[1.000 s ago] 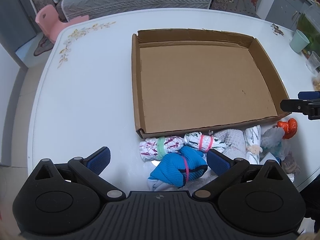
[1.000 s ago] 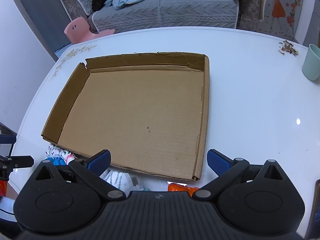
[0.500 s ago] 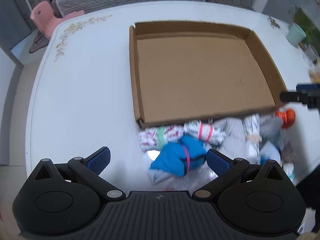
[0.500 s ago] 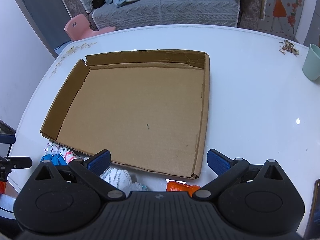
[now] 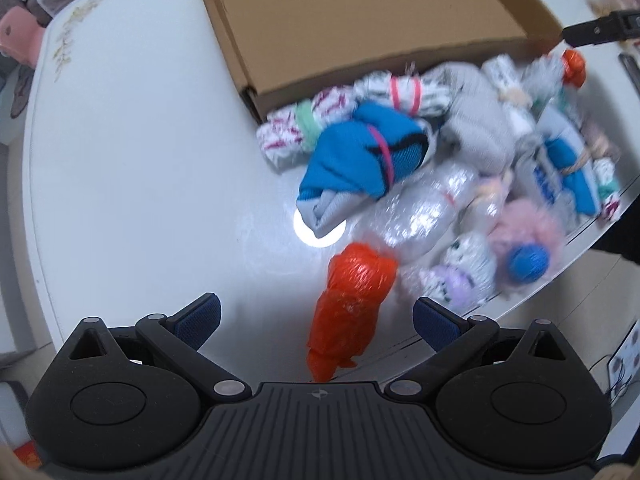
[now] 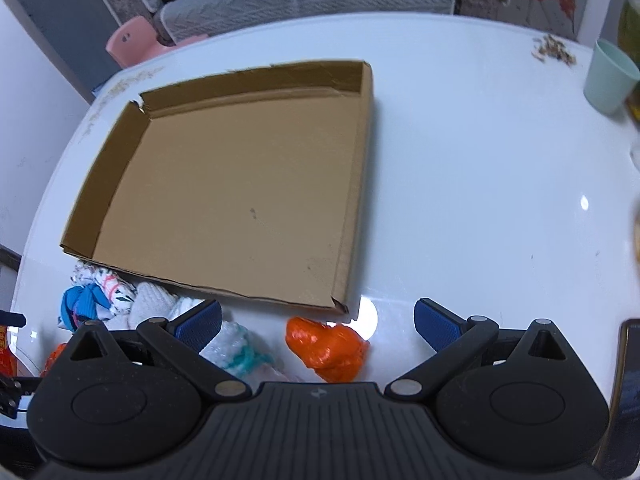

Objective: Organize objects
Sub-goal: 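Reach both tools toward the orange plastic bundles beside the tray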

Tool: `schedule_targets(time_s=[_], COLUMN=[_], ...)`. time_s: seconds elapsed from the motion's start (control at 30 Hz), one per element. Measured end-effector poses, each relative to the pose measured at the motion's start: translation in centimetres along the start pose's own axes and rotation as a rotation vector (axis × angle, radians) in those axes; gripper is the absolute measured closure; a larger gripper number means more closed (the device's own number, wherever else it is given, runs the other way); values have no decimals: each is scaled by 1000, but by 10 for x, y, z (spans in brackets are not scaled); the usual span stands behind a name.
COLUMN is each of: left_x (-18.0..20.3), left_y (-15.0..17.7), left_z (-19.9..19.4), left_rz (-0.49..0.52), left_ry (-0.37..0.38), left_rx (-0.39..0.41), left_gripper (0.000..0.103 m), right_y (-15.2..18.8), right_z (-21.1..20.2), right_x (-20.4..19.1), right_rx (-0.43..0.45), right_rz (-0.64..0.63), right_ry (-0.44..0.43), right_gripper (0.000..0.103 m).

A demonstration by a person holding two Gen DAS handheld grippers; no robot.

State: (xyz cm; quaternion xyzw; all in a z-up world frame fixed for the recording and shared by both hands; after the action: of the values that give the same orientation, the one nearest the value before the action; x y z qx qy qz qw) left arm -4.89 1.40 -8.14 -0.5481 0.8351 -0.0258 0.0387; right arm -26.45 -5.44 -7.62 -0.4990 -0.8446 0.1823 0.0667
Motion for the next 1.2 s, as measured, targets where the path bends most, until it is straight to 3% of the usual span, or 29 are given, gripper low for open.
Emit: schedule_targets(time_s=[0.1,0.4,0.67,0.77,0.83,0.93,1.0,1.1,1.2], left_x=[0,4,7,9,10,13,14,14,14], left_y=[1,3,8,10,12,14,16,16,15], left_z=[15,33,36,35,35,35,34,31,27], left_rz=[4,26,76,93,97,115,116,107,87], left_ry=[-24,-68,-90,-97,-98,-101,-91,-49,5], left_rx=[-34,-30,-5,18,33,46,54,64,69], left_gripper=[1,2,0,0,0,1,5,18,47], right_y=[3,5,0,0,-1,-4,-4,-5,-6], right_z=[6,26,38,41,45,45,44,41,39], right_x=[-1,-4,-5,-8,-11,-16,-17,-18,-20], right_rx=[-36,-115,-127,-130,-149,-146,-142,-137,-138], right_rz=[-2,39,105,110,107,88,92,99,94], right_ry=[13,32,60,67,78,88,85,78,79], right_gripper=[1,5,5,14,27,32,36,54,59])
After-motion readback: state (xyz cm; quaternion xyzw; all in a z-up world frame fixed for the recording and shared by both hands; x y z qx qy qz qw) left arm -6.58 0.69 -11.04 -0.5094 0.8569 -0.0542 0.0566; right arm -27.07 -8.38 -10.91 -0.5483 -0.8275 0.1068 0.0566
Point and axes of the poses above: each gripper's, at about its wrist camera, not at the fingertips, and z roughly the way its jaws point, x to its right, y to its underside, the point moved 1 cm from there along z, roughly the way its jaws point
